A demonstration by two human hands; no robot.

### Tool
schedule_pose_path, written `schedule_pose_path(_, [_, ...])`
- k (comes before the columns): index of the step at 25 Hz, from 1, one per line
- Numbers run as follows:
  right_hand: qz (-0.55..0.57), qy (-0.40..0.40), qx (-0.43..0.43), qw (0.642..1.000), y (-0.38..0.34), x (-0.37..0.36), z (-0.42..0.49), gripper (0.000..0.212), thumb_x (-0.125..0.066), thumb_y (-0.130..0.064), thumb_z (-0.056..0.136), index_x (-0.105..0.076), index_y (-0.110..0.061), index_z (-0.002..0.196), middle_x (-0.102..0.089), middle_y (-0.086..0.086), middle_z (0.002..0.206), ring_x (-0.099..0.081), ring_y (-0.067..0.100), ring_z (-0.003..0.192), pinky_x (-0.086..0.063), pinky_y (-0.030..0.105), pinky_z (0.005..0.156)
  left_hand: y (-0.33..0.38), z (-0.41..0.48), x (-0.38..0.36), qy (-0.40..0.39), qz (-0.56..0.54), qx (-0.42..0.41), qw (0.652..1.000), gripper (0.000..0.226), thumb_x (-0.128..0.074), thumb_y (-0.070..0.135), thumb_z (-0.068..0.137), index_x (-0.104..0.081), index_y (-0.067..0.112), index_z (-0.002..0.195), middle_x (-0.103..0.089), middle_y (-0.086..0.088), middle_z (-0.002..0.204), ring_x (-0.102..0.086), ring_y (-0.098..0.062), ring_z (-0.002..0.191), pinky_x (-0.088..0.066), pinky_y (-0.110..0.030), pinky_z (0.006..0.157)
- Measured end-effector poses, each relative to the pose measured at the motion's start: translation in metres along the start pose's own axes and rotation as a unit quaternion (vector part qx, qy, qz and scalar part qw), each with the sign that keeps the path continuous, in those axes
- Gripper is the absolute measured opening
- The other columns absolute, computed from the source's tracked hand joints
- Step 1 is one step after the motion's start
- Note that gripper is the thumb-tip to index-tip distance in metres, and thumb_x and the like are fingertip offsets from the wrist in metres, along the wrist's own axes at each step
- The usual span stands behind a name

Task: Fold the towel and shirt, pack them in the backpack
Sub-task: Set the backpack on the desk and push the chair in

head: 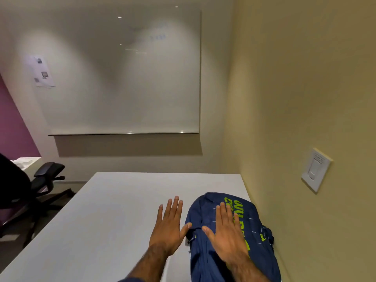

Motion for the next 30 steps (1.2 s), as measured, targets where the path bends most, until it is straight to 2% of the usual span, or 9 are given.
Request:
schedule_pose_path(2, [-0.041, 0.003, 0.029, 0.999, -0.030, 0.011, -0.005, 0.095, -0.004, -0.079, 0.094, -0.017, -0.010, 0.156, -0.026, 0.013, 0.165, -0.023, 0.032, 0.152, 0.003, 0.040, 0.119, -0.029, -0.003, 0.008, -0.015, -0.006, 0.003, 1.000, 0.079, -0.019, 0.067, 0.104, -0.031, 0.012, 0.159, -0.027, -0.009, 0.167, -0.031, -0.031, 0.151, -0.016, -0.049, 0.115])
schedule_pose_path(4, [-0.075, 0.011, 0.045, 0.996, -0.059, 0.020, -0.008, 0.098, 0.016, -0.078, 0.083, 0.007, -0.016, 0.159, 0.000, 0.009, 0.170, 0.003, 0.028, 0.157, 0.009, 0.041, 0.123, -0.060, -0.008, 0.017, -0.007, -0.004, -0.007, 1.000, 0.085, -0.004, 0.071, 0.101, -0.014, 0.014, 0.163, -0.006, -0.006, 0.171, -0.014, -0.031, 0.156, -0.002, -0.047, 0.120])
schedule_pose_path(6, [-0.101, 0.012, 0.047, 0.994, -0.088, 0.026, -0.010, 0.109, 0.031, -0.076, 0.073, 0.008, -0.017, 0.161, 0.006, 0.007, 0.170, 0.010, 0.027, 0.156, 0.005, 0.045, 0.125, -0.094, -0.014, 0.031, 0.004, -0.015, -0.015, 1.000, 0.096, 0.021, 0.077, 0.086, 0.014, 0.017, 0.160, 0.024, -0.001, 0.166, 0.017, -0.026, 0.155, 0.014, -0.045, 0.122])
schedule_pose_path(8, [-0.113, 0.030, 0.042, 0.992, -0.118, 0.028, -0.013, 0.117, 0.039, -0.076, 0.068, 0.003, -0.015, 0.162, 0.003, 0.007, 0.171, 0.007, 0.027, 0.157, -0.001, 0.047, 0.125, -0.131, -0.025, 0.041, 0.002, -0.022, -0.013, 1.000, 0.103, 0.036, 0.078, 0.072, 0.026, 0.017, 0.156, 0.037, 0.001, 0.161, 0.030, -0.023, 0.151, 0.016, -0.045, 0.124])
schedule_pose_path(15, [-0.071, 0.009, 0.049, 0.996, -0.231, -0.002, -0.010, 0.111, 0.029, -0.079, 0.078, 0.001, -0.012, 0.161, 0.001, 0.009, 0.170, 0.006, 0.028, 0.157, 0.006, 0.044, 0.124, -0.243, -0.053, 0.047, 0.023, -0.054, -0.002, 0.998, 0.103, 0.033, 0.079, 0.076, 0.023, 0.016, 0.156, 0.031, 0.001, 0.164, 0.026, -0.024, 0.153, 0.017, -0.045, 0.121])
schedule_pose_path(19, [-0.093, -0.004, 0.083, 0.992, -0.277, -0.022, 0.001, 0.097, 0.026, -0.078, 0.077, 0.025, -0.016, 0.151, 0.023, 0.005, 0.164, 0.023, 0.025, 0.152, 0.012, 0.044, 0.123, -0.282, -0.059, 0.042, 0.014, -0.038, 0.036, 0.999, 0.099, 0.022, 0.079, 0.084, 0.014, 0.015, 0.159, 0.023, -0.001, 0.166, 0.016, -0.027, 0.155, 0.011, -0.049, 0.121])
schedule_pose_path(22, [-0.084, -0.008, 0.111, 0.990, -0.305, -0.029, 0.017, 0.093, 0.021, -0.078, 0.078, 0.029, -0.019, 0.149, 0.031, 0.003, 0.159, 0.030, 0.023, 0.147, 0.018, 0.043, 0.120, -0.305, -0.061, 0.041, -0.015, -0.019, 0.063, 0.998, 0.104, 0.031, 0.080, 0.072, 0.026, 0.019, 0.156, 0.037, 0.001, 0.161, 0.030, -0.024, 0.151, 0.018, -0.048, 0.121])
schedule_pose_path(26, [-0.050, -0.015, 0.120, 0.991, -0.328, -0.045, 0.038, 0.097, 0.019, -0.082, 0.080, 0.021, -0.019, 0.154, 0.023, 0.002, 0.164, 0.029, 0.023, 0.148, 0.032, 0.036, 0.113, -0.333, -0.058, 0.048, -0.020, -0.001, 0.082, 0.996, 0.102, 0.030, 0.079, 0.073, 0.026, 0.022, 0.157, 0.038, 0.001, 0.161, 0.031, -0.023, 0.151, 0.017, -0.048, 0.124])
schedule_pose_path(30, [-0.068, -0.016, 0.133, 0.989, -0.339, -0.054, 0.048, 0.097, 0.021, -0.078, 0.078, 0.026, -0.016, 0.152, 0.029, 0.003, 0.161, 0.032, 0.023, 0.147, 0.030, 0.037, 0.111, -0.343, -0.050, 0.050, -0.016, -0.003, 0.075, 0.997, 0.104, 0.035, 0.079, 0.071, 0.027, 0.021, 0.157, 0.039, 0.002, 0.161, 0.033, -0.020, 0.150, 0.015, -0.048, 0.124])
Point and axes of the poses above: each hand's wrist, its own z-axis towards the middle knuckle, its own x-axis out of the back of the hand, y = z × x, the point moved 7 cm from there along z, towards the middle knuckle
